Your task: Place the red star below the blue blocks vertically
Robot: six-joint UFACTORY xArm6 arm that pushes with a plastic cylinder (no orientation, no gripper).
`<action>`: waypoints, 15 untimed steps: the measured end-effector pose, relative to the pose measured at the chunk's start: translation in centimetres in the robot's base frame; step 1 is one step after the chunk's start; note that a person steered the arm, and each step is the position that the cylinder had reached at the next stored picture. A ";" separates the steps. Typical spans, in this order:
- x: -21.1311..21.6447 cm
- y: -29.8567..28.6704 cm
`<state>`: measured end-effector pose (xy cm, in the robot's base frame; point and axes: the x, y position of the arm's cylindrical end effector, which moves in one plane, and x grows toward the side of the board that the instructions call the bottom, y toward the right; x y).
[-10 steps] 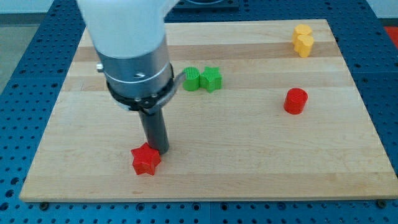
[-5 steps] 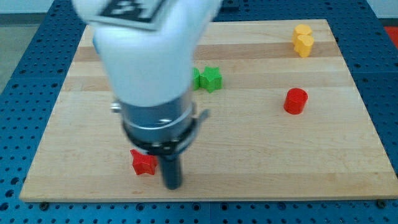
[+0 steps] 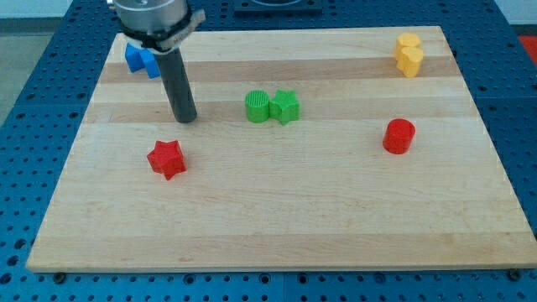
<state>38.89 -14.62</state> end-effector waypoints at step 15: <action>3.3 0.5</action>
<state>42.17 -14.17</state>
